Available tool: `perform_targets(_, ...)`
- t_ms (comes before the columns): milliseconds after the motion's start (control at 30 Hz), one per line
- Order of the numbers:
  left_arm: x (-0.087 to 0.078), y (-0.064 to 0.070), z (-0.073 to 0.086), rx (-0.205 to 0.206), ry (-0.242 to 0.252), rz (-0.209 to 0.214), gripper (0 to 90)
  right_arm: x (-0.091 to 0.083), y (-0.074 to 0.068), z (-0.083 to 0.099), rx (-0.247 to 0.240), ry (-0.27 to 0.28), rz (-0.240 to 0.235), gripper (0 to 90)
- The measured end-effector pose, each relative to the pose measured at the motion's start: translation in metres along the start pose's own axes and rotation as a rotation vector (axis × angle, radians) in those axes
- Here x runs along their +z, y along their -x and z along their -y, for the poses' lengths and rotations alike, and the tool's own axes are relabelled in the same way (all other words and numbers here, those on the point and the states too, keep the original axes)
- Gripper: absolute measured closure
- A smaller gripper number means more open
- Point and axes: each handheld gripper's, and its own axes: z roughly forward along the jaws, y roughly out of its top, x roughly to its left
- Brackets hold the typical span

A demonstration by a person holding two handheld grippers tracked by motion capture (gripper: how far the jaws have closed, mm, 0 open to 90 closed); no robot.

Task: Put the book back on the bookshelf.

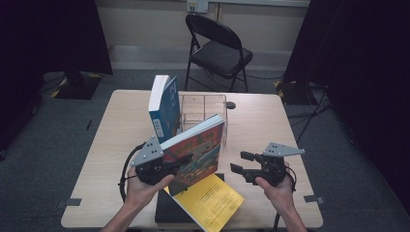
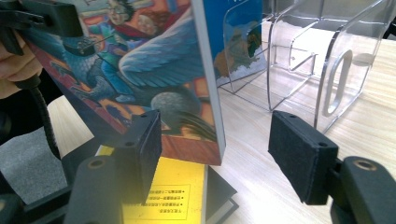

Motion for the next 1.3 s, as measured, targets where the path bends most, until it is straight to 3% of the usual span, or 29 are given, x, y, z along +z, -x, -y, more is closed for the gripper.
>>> perform_targets(100,0.0,0.0,0.0,0.001,0.005,-0.001,74.1,0.001,0.001,-0.003,-0.005,0.003,-0.002,34.2)
perform_targets(167,0.0,0.0,0.0,0.005,0.006,0.002,74.0,0.004,0.0,-0.01,-0.028,0.009,-0.027,33.6)
perform_targets(300,0.0,0.0,0.001,0.021,0.004,0.004,73.7,0.018,-0.004,-0.027,-0.049,0.028,-0.06,33.3)
perform_targets(400,0.0,0.001,0.001,0.026,0.011,0.015,73.6,0.033,-0.012,-0.042,-0.105,0.028,-0.076,33.0)
perform_targets(467,0.0,0.003,0.001,0.032,0.014,0.02,73.1,0.041,-0.014,-0.048,-0.109,0.033,-0.097,33.0)
perform_targets(600,0.0,0.005,0.002,0.033,0.024,0.022,70.4,0.051,-0.017,-0.05,-0.115,0.04,-0.148,31.7)
perform_targets(867,0.002,0.012,0.003,0.071,0.043,0.015,66.9,0.047,-0.018,-0.049,-0.131,0.028,-0.137,36.0)
perform_targets(1000,0.002,0.008,0.002,0.058,0.04,0.008,73.7,0.047,-0.019,-0.049,-0.135,0.027,-0.131,36.4)
perform_targets(1167,0.004,0.007,-0.001,0.027,0.028,-0.007,74.6,0.046,-0.017,-0.048,-0.127,0.03,-0.123,38.6)
perform_targets(1300,0.005,0.0,-0.005,-0.023,0.019,-0.031,74.7,0.04,-0.015,-0.044,-0.118,0.029,-0.122,39.0)
